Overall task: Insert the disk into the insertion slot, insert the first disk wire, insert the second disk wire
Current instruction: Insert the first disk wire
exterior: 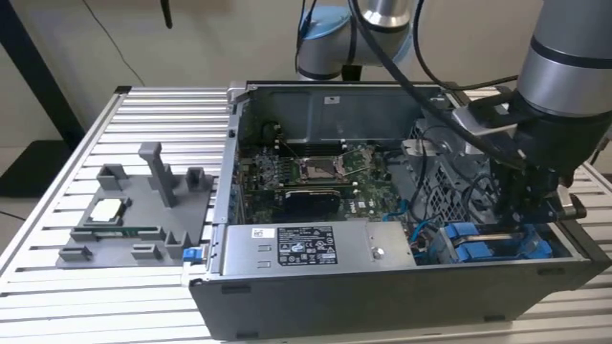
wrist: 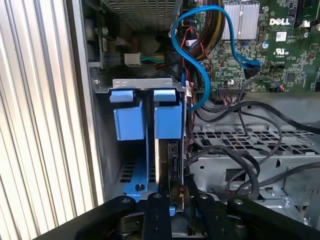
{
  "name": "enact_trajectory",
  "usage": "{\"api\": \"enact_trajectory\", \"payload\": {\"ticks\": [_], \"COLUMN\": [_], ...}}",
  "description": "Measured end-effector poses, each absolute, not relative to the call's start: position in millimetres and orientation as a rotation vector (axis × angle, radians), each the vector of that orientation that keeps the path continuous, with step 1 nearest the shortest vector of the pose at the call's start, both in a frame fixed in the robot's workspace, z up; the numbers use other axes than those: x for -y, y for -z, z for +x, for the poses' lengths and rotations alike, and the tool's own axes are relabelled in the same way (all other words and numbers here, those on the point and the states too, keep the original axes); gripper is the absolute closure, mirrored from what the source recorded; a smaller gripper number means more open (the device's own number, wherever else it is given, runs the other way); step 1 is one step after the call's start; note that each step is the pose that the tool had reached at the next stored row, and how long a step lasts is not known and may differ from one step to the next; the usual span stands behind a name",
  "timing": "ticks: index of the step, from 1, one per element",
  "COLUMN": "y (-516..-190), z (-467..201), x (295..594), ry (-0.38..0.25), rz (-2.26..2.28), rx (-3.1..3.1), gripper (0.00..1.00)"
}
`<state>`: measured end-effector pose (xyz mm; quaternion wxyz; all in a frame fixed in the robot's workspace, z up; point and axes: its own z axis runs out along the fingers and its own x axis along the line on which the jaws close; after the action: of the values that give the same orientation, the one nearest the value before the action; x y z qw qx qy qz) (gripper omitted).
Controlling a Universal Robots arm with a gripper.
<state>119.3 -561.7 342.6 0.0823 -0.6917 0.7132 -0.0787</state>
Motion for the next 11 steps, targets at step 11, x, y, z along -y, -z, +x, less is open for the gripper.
{"api": "enact_trajectory", "payload": {"ticks": [11], "y": [-351.5], "z": [126.5], "x": [561.7], "ry": [0.184], "rz": [-2.096], "rx": [-2.157], "gripper": [0.73]}}
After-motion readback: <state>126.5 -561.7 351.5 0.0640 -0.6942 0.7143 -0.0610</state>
